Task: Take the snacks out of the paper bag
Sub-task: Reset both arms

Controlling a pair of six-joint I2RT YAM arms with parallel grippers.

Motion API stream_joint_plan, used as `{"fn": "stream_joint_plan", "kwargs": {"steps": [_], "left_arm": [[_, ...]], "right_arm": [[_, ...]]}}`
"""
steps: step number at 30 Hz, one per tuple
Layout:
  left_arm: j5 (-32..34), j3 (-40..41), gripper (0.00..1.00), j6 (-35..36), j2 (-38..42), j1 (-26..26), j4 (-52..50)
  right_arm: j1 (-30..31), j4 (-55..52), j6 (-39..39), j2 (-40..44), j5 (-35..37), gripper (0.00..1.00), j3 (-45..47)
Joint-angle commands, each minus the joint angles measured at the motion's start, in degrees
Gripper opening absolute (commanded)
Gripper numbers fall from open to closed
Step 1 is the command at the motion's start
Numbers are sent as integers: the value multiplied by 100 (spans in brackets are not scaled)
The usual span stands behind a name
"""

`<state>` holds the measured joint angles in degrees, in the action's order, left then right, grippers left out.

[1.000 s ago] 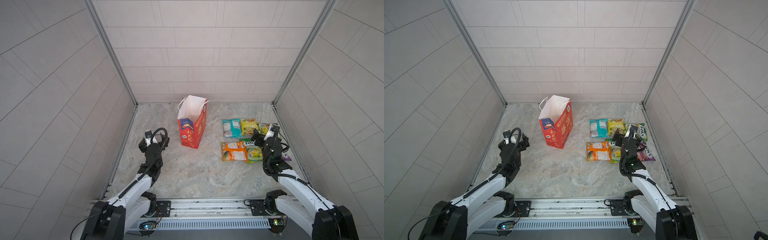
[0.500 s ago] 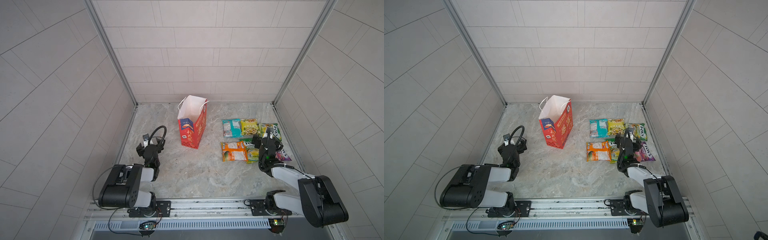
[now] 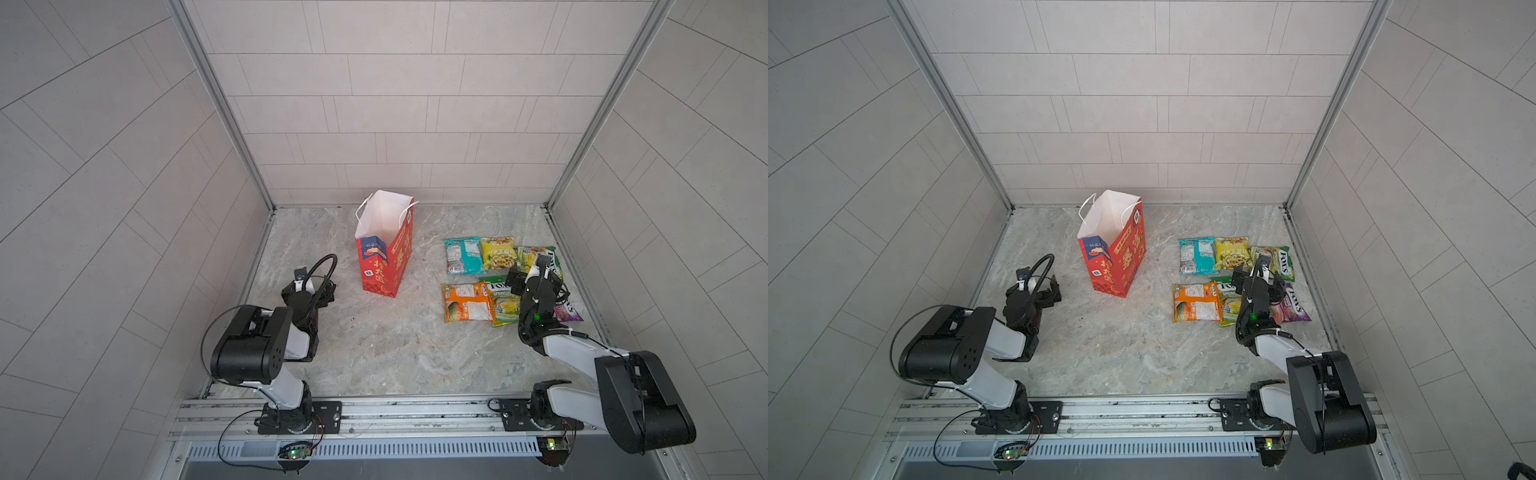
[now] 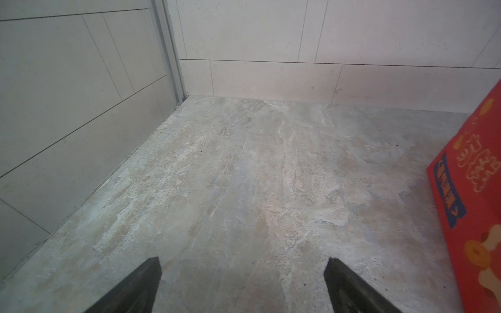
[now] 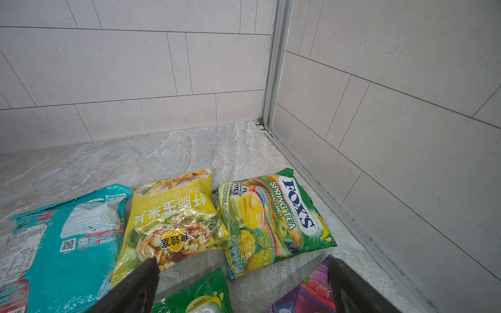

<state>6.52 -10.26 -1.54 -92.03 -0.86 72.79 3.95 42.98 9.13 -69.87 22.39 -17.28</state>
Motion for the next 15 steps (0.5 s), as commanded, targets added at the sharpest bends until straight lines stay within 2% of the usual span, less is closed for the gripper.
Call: {"fn": "stream_joint_plan", "kwargs": {"steps": [1, 5, 11, 12, 15], "left_arm": [[-270, -146, 100, 112, -27, -4, 159], [-30, -576, 100, 47, 97, 1, -786], [133, -845, 100, -17, 129, 0, -1262], [166, -877, 100, -31, 123, 4, -1304], [428, -1152, 100, -131, 141, 5, -1874]], "right_arm": [[-25, -181, -53, -76, 35, 98, 12], [-25, 232, -75, -475, 135, 98, 34], [-91, 2107, -377, -1976, -198, 100, 169], [-91, 2379, -458, -2071, -295, 100, 229], [-113, 2320, -423, -1990, -365, 100, 275]]}}
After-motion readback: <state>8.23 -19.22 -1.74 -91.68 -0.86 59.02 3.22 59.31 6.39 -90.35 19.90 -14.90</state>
